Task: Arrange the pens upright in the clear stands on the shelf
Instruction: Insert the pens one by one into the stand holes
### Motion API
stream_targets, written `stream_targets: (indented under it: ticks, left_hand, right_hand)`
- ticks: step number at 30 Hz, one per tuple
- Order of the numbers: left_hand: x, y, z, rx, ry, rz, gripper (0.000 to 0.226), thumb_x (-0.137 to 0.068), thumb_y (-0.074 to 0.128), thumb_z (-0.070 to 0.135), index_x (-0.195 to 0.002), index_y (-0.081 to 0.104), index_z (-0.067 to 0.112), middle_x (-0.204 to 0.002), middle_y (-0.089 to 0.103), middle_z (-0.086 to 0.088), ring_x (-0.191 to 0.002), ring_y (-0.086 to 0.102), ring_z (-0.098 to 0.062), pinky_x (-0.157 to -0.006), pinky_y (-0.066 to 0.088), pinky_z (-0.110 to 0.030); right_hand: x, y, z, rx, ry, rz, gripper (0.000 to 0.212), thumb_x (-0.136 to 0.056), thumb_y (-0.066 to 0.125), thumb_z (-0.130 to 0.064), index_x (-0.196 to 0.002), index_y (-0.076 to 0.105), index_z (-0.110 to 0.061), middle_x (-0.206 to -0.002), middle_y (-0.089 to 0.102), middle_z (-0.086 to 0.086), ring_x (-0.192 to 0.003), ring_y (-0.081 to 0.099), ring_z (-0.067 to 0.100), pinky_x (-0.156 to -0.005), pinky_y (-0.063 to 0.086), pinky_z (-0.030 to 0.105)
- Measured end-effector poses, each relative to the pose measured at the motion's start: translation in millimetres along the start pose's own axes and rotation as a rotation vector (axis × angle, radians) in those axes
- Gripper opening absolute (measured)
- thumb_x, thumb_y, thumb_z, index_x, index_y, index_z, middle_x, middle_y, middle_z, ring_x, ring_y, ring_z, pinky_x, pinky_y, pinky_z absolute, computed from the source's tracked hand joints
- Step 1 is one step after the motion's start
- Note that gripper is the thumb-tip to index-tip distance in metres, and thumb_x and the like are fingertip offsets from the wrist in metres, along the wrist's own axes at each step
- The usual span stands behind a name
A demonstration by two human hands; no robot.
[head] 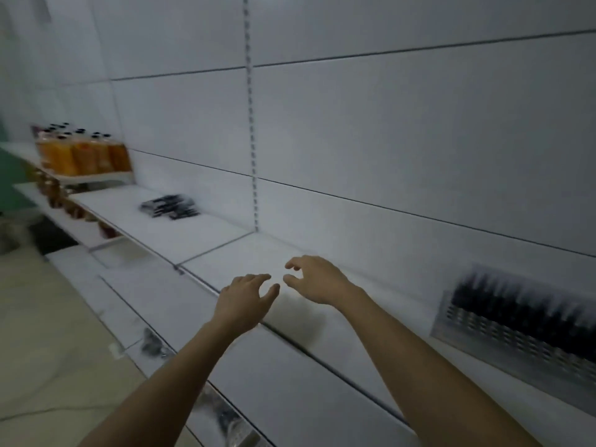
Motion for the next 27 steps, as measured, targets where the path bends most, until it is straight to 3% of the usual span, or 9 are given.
stream_targets:
  ticks: [7, 13, 19, 27]
  left_hand:
    - [-19.2, -97.7, -188.6, -0.070, -0.104, 0.036, 0.054, -0.098, 0.037, 0.061, -0.141, 0.051, 0.030, -0.142, 0.056, -0.001, -0.130, 0.048, -0.024, -0.102, 0.043, -0.040]
    - [-46.6, -151.1, -288.0, -0.081, -0.113, 0.033, 0.055, -0.098, 0.038, 0.061, -0.143, 0.047, 0.031, -0.148, 0.050, -0.002, -0.135, 0.044, -0.025, -0.107, 0.041, -0.044]
    - [-103.2, -167.0, -340.5, -0.034, -0.055, 0.023, 0.056, -0.096, 0.043, 0.061, -0.142, 0.047, 0.030, -0.144, 0.053, 0.000, -0.131, 0.047, -0.022, -0.105, 0.043, -0.042]
    - [-220.4, -163.0, -412.6, -0.068, 0.006, -0.020, 0.061, -0.095, 0.049, 0.058, -0.146, 0.045, 0.025, -0.146, 0.049, -0.003, -0.135, 0.040, -0.024, -0.107, 0.041, -0.044]
  right_hand:
    - [-111.1, 52.6, -142.7, 0.017, -0.083, 0.052, 0.049, -0.101, 0.047, -0.047, -0.142, 0.050, -0.022, -0.143, 0.054, 0.003, -0.128, 0.051, 0.023, -0.102, 0.044, 0.039]
    - [-181.2, 93.7, -214.2, -0.012, -0.062, 0.060, 0.050, -0.101, 0.045, -0.048, -0.143, 0.049, -0.021, -0.146, 0.052, 0.002, -0.131, 0.047, 0.023, -0.104, 0.042, 0.039]
    - [-255.4, 119.6, -234.2, 0.018, 0.022, 0.039, 0.054, -0.100, 0.044, -0.054, -0.144, 0.047, -0.023, -0.148, 0.048, 0.001, -0.132, 0.045, 0.023, -0.104, 0.042, 0.040]
    - [-385.7, 169.3, -214.2, 0.120, 0.148, 0.019, 0.059, -0.102, 0.037, -0.054, -0.150, 0.038, -0.019, -0.153, 0.040, 0.004, -0.138, 0.037, 0.027, -0.109, 0.036, 0.043]
Point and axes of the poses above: each hand's wrist, its own x-axis away from the middle knuckle, its own y-axis out of the palm, z = x × y, the point moved 6 cm from there along -x, towards the middle knuckle
